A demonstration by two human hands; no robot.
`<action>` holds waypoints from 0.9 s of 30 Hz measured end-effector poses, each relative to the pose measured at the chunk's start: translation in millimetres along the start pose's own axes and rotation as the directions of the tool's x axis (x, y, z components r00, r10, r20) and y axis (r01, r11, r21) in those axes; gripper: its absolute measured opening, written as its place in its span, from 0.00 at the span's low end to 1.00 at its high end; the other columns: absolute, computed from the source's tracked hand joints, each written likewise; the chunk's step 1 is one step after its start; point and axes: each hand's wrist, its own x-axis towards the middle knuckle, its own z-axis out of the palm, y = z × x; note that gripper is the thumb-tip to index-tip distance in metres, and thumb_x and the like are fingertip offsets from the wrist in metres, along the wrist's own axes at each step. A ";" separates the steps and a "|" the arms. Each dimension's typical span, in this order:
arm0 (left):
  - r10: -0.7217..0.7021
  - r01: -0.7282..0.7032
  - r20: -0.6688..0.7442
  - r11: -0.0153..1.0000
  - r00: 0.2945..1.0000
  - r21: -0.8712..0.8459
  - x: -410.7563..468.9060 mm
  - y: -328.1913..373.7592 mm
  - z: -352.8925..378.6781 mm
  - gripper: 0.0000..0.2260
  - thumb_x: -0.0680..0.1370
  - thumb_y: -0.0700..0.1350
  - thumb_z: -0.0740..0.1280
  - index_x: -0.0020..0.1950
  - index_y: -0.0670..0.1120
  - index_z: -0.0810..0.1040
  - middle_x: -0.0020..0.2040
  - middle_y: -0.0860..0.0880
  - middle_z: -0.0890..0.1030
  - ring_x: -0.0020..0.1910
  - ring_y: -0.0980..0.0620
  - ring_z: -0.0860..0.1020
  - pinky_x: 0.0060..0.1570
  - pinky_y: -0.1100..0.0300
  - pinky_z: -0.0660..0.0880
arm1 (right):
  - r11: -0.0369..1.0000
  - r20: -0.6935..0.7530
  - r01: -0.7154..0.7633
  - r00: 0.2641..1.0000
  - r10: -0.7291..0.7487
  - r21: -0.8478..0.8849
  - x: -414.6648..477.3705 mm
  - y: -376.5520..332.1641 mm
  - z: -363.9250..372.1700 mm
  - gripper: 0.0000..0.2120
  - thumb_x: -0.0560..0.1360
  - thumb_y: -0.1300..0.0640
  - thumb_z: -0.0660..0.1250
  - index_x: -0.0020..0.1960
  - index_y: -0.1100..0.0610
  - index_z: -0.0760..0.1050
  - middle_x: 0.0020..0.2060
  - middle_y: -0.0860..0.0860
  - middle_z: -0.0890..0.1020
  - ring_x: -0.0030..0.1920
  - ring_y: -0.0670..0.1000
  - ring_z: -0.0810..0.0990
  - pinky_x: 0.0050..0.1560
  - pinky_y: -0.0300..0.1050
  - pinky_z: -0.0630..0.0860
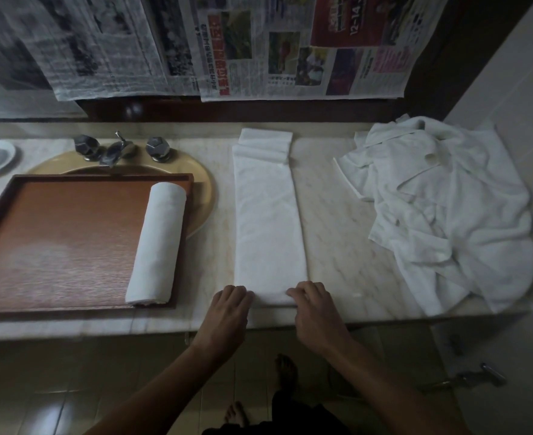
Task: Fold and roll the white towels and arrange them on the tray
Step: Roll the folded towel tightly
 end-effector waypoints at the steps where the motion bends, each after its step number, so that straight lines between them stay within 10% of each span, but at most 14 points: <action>1: 0.000 0.000 0.020 1.000 1.000 0.001 -0.3 -3.1 0.7 0.22 0.70 0.34 0.69 0.63 0.46 0.77 0.56 0.49 0.77 0.52 0.49 0.75 0.52 0.54 0.76 | 1.000 0.004 0.012 1.000 -0.012 -0.009 1.1 0.6 -0.3 0.24 0.71 0.65 0.67 0.66 0.55 0.75 0.60 0.50 0.75 0.57 0.53 0.73 0.54 0.48 0.76; 9: -0.017 0.016 0.014 0.999 1.000 0.044 11.3 -11.1 -11.2 0.21 0.64 0.32 0.66 0.53 0.48 0.81 0.46 0.51 0.78 0.44 0.46 0.76 0.45 0.52 0.74 | 0.999 0.032 0.024 0.999 -0.022 -0.042 13.3 11.7 -12.0 0.27 0.65 0.69 0.72 0.60 0.49 0.79 0.53 0.45 0.81 0.54 0.52 0.77 0.55 0.48 0.65; 13: -0.125 0.131 0.048 0.981 0.991 -0.144 2.5 -10.7 -20.3 0.17 0.68 0.36 0.69 0.55 0.48 0.83 0.48 0.53 0.83 0.48 0.50 0.80 0.48 0.53 0.75 | 0.993 0.085 -0.086 0.993 0.079 0.076 5.6 12.3 -20.7 0.17 0.77 0.62 0.69 0.61 0.46 0.78 0.55 0.39 0.80 0.58 0.47 0.75 0.59 0.47 0.65; 20: -0.439 0.512 0.264 0.729 0.859 -0.455 12.4 -19.0 -43.7 0.09 0.74 0.43 0.76 0.51 0.55 0.86 0.44 0.59 0.84 0.42 0.71 0.78 0.39 0.79 0.69 | 0.857 0.037 -0.228 0.970 0.238 0.462 3.3 21.5 -19.2 0.09 0.78 0.60 0.71 0.52 0.46 0.81 0.48 0.40 0.80 0.51 0.37 0.79 0.52 0.39 0.77; 27: -0.533 0.643 0.372 0.535 0.760 -0.548 23.1 -23.5 -48.2 0.08 0.75 0.43 0.75 0.44 0.57 0.87 0.39 0.56 0.87 0.44 0.57 0.84 0.49 0.57 0.80 | 0.998 -0.225 0.039 0.974 -0.027 0.046 1.0 -10.5 0.7 0.22 0.70 0.66 0.60 0.58 0.52 0.84 0.55 0.51 0.81 0.53 0.56 0.78 0.49 0.50 0.74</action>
